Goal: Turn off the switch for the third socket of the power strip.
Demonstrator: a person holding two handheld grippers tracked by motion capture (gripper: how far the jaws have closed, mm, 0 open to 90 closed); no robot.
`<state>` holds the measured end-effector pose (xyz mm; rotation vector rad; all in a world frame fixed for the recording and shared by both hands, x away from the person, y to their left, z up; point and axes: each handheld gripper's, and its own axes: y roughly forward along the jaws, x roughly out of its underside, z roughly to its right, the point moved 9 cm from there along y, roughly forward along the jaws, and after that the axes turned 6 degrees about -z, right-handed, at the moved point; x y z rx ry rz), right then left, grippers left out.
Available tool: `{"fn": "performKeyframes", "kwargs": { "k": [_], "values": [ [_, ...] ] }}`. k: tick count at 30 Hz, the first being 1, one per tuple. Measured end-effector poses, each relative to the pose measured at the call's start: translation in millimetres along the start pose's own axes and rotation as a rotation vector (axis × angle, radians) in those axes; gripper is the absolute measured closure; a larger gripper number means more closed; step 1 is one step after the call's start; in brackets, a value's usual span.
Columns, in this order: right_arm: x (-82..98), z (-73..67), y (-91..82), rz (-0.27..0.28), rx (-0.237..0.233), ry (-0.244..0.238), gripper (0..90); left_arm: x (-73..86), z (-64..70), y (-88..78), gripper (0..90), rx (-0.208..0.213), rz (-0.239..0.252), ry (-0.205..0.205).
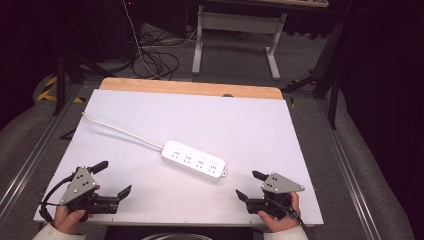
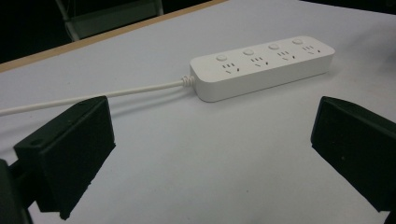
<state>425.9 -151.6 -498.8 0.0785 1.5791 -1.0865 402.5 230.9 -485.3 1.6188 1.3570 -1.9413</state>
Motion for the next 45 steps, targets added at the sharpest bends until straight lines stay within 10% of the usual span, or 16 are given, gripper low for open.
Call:
{"fn": "performKeyframes", "kwargs": {
  "k": [33,45],
  "values": [
    [-3.3,0.9,-1.8,0.006,0.015,-0.005,19.8,-0.6,-3.4,-2.7,0.2,-0.045,-0.001,0.019],
    [-30.7,4.3,0.1,0.003,0.011,-0.021,31.5,-0.9,-3.5,-2.5,0.1,-0.049,0.006,0.004]
  ]
}}
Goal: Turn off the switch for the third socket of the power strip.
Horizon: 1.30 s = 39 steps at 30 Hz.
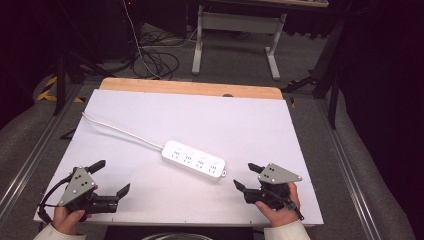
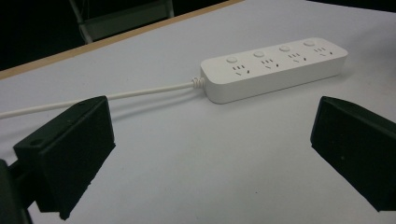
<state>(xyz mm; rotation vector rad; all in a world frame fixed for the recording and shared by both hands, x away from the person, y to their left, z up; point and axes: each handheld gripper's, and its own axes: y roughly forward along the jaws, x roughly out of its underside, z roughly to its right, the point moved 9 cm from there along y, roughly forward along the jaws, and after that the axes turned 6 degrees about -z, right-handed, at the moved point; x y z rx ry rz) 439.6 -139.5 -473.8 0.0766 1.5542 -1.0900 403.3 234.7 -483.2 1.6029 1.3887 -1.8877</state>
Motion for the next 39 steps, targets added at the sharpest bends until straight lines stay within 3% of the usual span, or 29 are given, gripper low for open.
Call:
{"fn": "performKeyframes", "kwargs": {
  "k": [2,9,14,16,23,29,33,39],
  "values": [
    [-5.4,-1.1,1.1,0.005,-0.02,0.003,35.2,0.2,-0.1,0.2,0.1,-0.002,-0.001,-0.005],
    [-21.2,-4.4,6.7,0.004,-0.034,-0.013,35.1,0.2,0.4,0.1,0.1,0.002,-0.002,-0.006],
    [-30.8,-4.4,13.4,-0.016,-0.041,-0.016,30.6,0.5,-0.4,0.0,0.1,-0.004,-0.005,0.001],
    [-33.9,-4.9,16.5,-0.027,-0.064,-0.008,27.6,0.1,-0.2,0.0,0.1,-0.005,0.001,-0.005],
    [-47.4,-7.8,26.9,-0.038,-0.079,-0.038,27.6,0.2,-0.4,-0.2,0.1,-0.009,-0.001,0.004],
    [-55.5,-9.7,33.7,-0.05,-0.084,-0.056,27.7,0.1,-0.2,-0.3,0.1,-0.008,0.0,0.011],
    [-59.6,-12.0,41.3,-0.088,-0.127,-0.048,28.4,0.1,-0.5,0.0,0.1,-0.015,-0.002,0.023],
    [-63.2,-11.9,42.2,-0.094,-0.121,-0.057,32.3,1.0,-1.0,-0.4,0.1,-0.019,-0.005,0.022]
  ]
}}
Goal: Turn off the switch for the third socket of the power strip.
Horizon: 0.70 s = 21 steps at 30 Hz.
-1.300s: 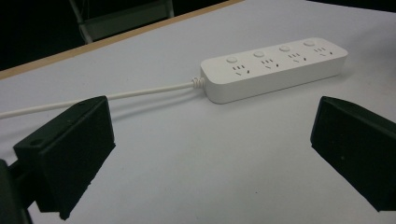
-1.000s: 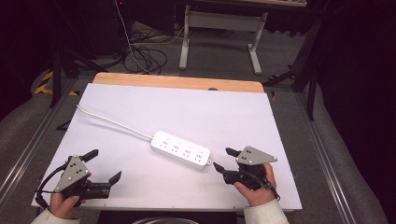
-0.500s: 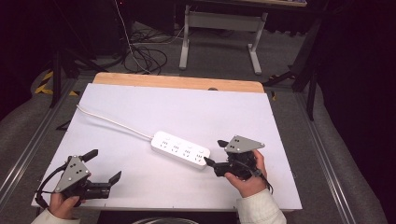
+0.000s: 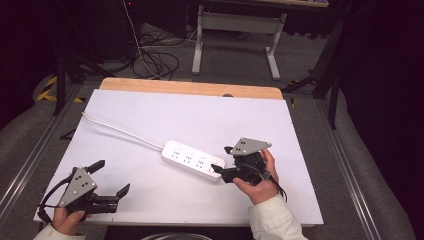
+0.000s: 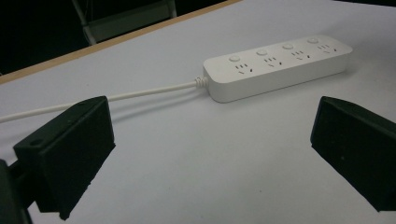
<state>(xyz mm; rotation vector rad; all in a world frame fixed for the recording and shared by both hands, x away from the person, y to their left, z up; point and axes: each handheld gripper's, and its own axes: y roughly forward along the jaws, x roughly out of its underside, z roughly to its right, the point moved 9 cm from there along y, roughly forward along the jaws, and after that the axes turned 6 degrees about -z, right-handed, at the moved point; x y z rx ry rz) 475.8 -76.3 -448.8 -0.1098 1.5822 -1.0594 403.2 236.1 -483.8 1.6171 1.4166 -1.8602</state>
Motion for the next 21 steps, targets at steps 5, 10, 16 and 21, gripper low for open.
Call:
{"fn": "performKeyframes", "kwargs": {
  "k": [5,10,16,21],
  "values": [
    [-5.6,1.8,-0.1,-0.025,0.02,-0.031,48.3,2.3,-0.9,-3.0,0.1,-0.015,-0.005,-0.002],
    [-14.4,4.6,3.8,-0.056,0.026,-0.057,64.5,3.7,-1.6,-4.9,0.1,-0.031,-0.011,0.001],
    [-19.5,5.1,12.6,-0.082,-0.048,-0.025,80.5,4.1,-1.6,-4.5,0.1,-0.028,-0.013,-0.002],
    [-24.8,7.2,21.6,-0.103,-0.078,0.018,90.0,4.2,-1.9,-4.9,0.1,-0.027,-0.013,-0.001]
  ]
}}
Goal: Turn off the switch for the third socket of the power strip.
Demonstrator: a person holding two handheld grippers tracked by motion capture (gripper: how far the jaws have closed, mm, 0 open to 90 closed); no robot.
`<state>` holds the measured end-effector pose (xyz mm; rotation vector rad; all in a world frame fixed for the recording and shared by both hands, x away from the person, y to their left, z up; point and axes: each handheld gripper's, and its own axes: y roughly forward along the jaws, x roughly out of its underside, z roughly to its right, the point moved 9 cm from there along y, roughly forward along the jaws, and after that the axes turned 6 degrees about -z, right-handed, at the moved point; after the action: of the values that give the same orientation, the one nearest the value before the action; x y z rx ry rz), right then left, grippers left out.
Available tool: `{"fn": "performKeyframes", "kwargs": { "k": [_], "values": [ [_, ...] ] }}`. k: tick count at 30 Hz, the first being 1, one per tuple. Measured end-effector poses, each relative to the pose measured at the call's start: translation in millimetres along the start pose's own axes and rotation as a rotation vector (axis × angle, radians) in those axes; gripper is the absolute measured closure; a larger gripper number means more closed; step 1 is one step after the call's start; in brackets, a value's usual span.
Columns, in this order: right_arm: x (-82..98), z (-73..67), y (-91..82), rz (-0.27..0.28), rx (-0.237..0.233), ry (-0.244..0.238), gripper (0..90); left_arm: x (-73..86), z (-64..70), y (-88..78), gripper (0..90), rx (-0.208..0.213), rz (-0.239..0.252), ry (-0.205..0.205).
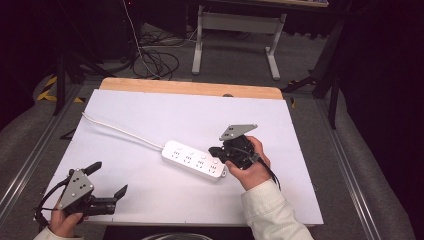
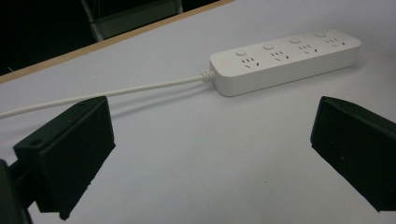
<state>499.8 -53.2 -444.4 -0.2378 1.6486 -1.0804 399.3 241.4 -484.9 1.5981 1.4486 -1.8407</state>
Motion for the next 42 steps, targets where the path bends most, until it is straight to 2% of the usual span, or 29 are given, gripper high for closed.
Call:
{"fn": "performKeyframes", "kwargs": {
  "k": [5,7,8,11,19,23,25,27,35,42],
  "values": [
    [-5.4,9.0,10.8,-0.025,0.026,0.042,90.0,0.1,0.0,0.5,0.1,0.0,-0.002,0.0],
    [-5.8,10.8,13.2,-0.026,0.032,0.044,90.0,0.0,0.2,0.5,0.1,0.001,0.0,-0.001],
    [-6.4,13.9,17.9,-0.028,0.052,0.041,90.0,-0.1,0.6,0.5,0.1,0.004,0.002,-0.006],
    [-6.7,16.0,22.3,-0.038,0.054,0.044,90.0,-0.1,0.4,0.5,0.1,0.004,0.003,-0.007],
    [-6.0,19.9,38.9,-0.084,0.029,0.07,90.0,-0.2,0.4,0.4,0.1,0.007,0.004,-0.009],
    [-4.1,22.8,46.5,-0.105,-0.007,0.108,90.0,-0.5,0.2,0.6,0.1,0.007,0.006,-0.009],
    [-3.5,21.9,50.4,-0.112,-0.045,0.128,90.0,-0.3,0.5,0.5,0.1,0.009,0.005,-0.009],
    [-2.7,21.9,53.1,-0.12,-0.054,0.126,90.0,-0.3,0.5,0.2,0.1,0.009,0.004,-0.008],
    [1.9,23.7,66.6,-0.169,-0.02,0.097,90.0,-0.4,0.8,0.3,0.1,0.011,0.005,-0.009],
    [6.0,23.6,74.8,-0.209,-0.018,0.08,90.0,-0.2,0.8,0.7,0.1,0.01,0.004,-0.007]
  ]
}}
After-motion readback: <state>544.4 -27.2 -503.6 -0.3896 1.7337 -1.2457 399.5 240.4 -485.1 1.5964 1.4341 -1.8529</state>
